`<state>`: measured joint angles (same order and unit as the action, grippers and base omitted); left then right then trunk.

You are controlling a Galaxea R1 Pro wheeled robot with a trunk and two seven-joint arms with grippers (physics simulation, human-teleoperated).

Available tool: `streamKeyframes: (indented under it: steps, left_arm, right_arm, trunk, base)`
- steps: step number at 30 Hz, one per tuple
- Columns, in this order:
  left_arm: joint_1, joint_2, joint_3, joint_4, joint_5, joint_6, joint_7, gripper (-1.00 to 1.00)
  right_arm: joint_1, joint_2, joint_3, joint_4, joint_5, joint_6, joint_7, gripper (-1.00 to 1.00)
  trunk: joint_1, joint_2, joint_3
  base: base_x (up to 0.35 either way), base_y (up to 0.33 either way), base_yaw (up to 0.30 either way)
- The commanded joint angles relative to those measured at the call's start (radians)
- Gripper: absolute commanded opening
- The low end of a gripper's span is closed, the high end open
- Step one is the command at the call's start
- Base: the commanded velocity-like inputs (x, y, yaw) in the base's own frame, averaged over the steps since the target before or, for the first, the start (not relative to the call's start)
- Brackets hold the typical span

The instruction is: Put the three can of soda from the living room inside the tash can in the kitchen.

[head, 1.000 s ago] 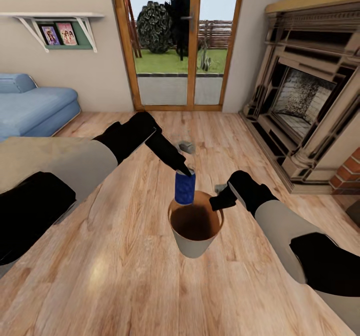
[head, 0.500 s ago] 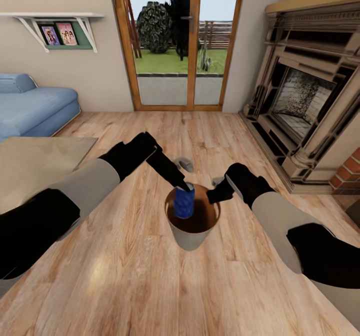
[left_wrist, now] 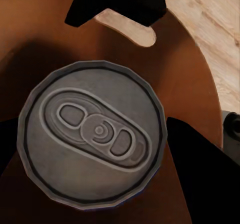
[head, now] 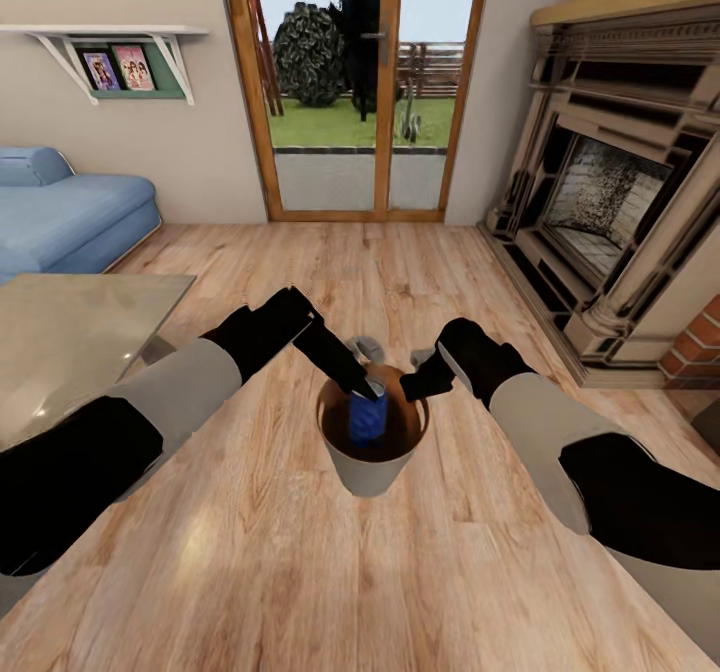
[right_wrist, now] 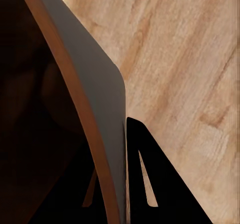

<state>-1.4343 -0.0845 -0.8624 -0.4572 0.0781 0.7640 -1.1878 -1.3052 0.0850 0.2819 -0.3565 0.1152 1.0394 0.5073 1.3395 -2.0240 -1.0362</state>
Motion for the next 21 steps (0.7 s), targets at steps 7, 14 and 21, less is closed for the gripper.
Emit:
streamKeyframes:
  steps: [7,14,21]
  left_arm:
    - [0.060,-0.004,-0.009,-0.002,-0.001,-0.003,0.058,-1.00]
    - [0.121,-0.007,-0.034,-0.011,-0.001,-0.003,0.097,-1.00]
    - [0.137,-0.009,-0.038,-0.015,0.001,-0.003,0.130,-1.00]
  right_arm:
    - [-0.027,-0.001,-0.008,0.027,-0.039,0.008,0.007,-1.00]
    - [-0.037,-0.001,-0.009,0.040,-0.039,0.008,0.007,-1.00]
    - [-0.038,-0.001,-0.009,0.043,-0.039,0.008,0.007,-1.00]
  trunk:
    - [0.000,0.000,0.000]
    - [0.000,0.000,0.000]
    - [0.000,0.000,0.000]
  base:
    - [0.000,0.000,0.000]
    - [0.000,0.000,0.000]
    - [0.000,0.000,0.000]
